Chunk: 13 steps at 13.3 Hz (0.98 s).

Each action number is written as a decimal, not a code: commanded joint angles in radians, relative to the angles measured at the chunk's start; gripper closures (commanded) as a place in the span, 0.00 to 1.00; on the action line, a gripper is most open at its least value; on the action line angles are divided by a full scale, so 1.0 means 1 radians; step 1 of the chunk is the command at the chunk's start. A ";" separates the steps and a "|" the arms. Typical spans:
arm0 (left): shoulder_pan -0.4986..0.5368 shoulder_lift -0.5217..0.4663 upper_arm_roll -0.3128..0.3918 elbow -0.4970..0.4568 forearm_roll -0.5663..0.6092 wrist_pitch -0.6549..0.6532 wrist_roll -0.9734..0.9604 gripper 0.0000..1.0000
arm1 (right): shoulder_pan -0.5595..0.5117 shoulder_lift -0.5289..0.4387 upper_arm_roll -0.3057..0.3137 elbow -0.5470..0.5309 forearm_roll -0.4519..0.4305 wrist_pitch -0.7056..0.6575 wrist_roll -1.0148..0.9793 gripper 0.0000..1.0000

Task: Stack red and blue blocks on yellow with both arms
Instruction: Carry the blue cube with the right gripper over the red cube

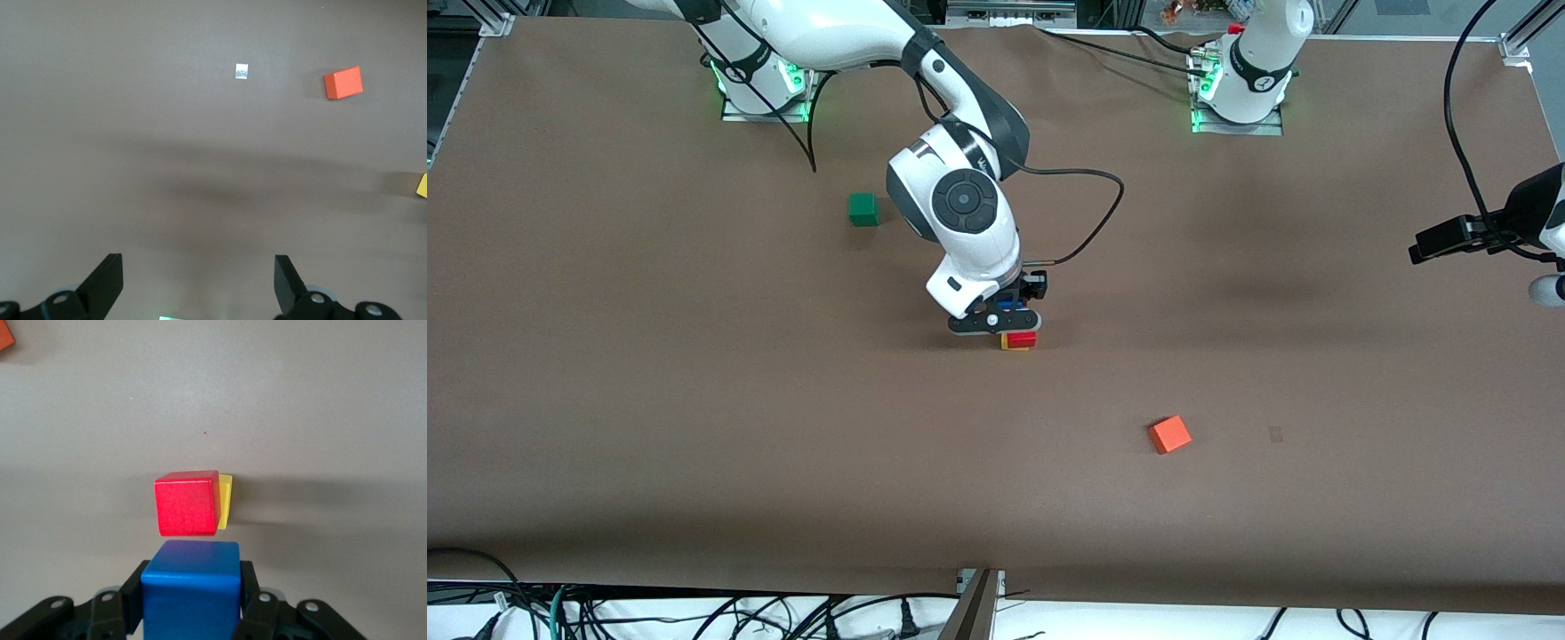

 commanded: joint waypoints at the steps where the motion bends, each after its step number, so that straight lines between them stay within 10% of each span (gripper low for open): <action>1: 0.011 0.003 -0.001 0.013 -0.021 0.001 0.019 0.00 | 0.016 0.015 -0.008 0.019 -0.029 0.002 0.042 0.80; 13: 0.020 0.003 -0.002 0.013 -0.023 0.001 0.019 0.00 | 0.021 0.055 -0.010 0.017 -0.040 0.158 0.045 0.79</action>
